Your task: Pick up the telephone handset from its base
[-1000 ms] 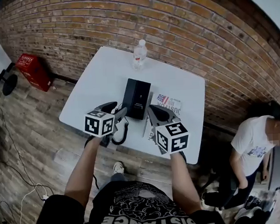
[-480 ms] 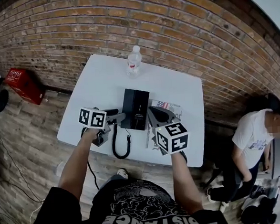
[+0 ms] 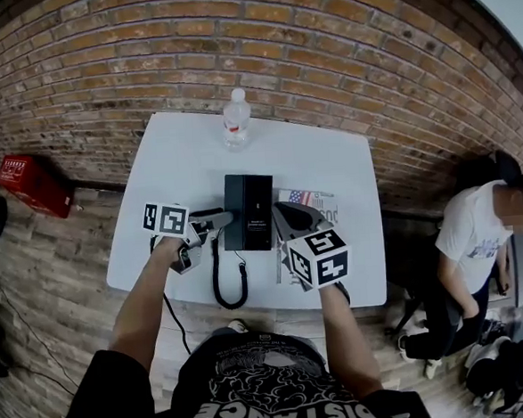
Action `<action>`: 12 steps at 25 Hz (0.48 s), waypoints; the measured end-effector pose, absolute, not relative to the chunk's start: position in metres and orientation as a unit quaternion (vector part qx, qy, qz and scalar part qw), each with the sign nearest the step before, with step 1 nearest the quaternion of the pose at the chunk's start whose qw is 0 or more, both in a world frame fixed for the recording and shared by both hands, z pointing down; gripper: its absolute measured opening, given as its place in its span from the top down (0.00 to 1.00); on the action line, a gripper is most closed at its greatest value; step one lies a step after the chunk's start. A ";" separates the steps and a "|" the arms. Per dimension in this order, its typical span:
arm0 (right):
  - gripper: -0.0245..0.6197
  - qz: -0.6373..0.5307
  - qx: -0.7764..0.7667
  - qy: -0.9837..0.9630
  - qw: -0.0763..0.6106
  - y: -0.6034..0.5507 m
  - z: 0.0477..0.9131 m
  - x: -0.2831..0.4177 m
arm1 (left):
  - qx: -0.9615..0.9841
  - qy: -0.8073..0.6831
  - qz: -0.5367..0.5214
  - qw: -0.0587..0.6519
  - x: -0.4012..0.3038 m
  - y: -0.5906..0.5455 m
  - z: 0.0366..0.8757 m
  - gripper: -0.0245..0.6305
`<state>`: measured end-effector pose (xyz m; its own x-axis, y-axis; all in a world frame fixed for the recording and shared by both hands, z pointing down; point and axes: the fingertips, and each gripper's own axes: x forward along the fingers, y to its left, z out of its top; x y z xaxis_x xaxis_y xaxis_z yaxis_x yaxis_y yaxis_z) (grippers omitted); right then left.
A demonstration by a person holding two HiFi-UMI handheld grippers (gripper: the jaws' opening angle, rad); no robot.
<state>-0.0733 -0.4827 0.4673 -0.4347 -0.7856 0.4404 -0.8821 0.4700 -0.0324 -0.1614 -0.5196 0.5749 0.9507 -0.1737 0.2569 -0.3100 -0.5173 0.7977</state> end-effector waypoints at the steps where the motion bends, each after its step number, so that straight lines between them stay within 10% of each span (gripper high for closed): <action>1: 0.96 0.132 0.501 -0.835 0.185 -0.483 0.468 -0.072 | 0.866 -0.132 0.075 0.476 -0.160 -0.520 0.576 0.63; 12: 0.96 0.149 0.518 -0.821 0.189 -0.486 0.483 -0.063 | 0.839 -0.093 0.080 0.530 -0.150 -0.526 0.585 0.83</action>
